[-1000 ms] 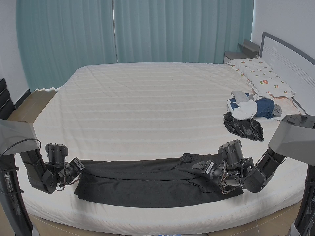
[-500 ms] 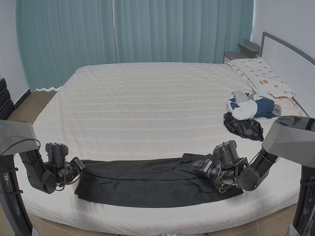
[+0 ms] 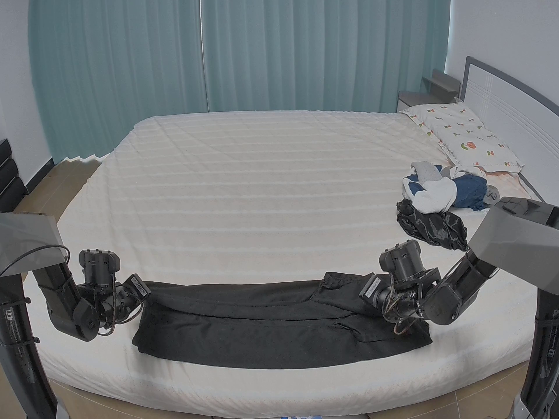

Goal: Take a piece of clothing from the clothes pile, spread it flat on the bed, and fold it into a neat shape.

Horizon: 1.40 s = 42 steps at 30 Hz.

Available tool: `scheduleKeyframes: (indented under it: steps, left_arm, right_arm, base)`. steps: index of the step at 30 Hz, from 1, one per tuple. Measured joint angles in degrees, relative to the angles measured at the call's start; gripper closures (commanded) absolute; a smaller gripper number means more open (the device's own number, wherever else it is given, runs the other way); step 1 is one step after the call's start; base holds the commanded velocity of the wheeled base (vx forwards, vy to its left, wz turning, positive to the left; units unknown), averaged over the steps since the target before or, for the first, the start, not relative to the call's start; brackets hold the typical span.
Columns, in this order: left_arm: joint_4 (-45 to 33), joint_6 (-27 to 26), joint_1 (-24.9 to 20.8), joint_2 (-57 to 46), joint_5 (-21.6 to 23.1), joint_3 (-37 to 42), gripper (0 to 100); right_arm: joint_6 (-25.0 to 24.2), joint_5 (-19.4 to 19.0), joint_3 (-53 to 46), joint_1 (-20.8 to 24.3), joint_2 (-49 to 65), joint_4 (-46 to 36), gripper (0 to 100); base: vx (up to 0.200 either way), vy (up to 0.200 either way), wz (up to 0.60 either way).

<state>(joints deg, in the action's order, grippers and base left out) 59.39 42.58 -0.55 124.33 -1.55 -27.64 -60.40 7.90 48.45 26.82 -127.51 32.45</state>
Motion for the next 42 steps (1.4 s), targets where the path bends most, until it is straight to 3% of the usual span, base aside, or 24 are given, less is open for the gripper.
scheduleKeyframes:
  steps: [15, 16, 24, 36, 42]
  left_arm:
    - [-9.6, -0.4, -0.2, -1.0, 0.2, -9.5, 100]
    - [-9.6, -0.4, -0.2, -1.2, 0.2, -9.4, 100]
    - [-9.3, -0.2, -0.2, -2.8, 0.3, -6.7, 100]
    - [-9.3, 0.2, -0.2, -4.2, 0.6, -4.2, 100]
    - [-9.2, 0.2, -0.2, -4.4, 0.6, -3.8, 100]
  right_arm:
    - [0.4, -1.0, 6.7, -3.4, 2.2, -4.4, 100]
    - [0.4, -1.2, 6.1, -3.2, 2.4, -4.6, 0]
    - [-0.1, -4.3, 2.7, -0.6, 4.2, -5.3, 0]
    - [-3.4, -2.4, 4.1, 0.6, 0.5, -5.7, 0]
    - [-5.0, -1.8, 5.6, 0.6, -1.0, -9.7, 0]
  base:
    - [0.000, 0.000, 0.00]
    - [0.000, 0.000, 0.00]
    - [0.000, 0.000, 0.00]
    - [0.000, 0.000, 0.00]
    - [0.000, 0.000, 0.00]
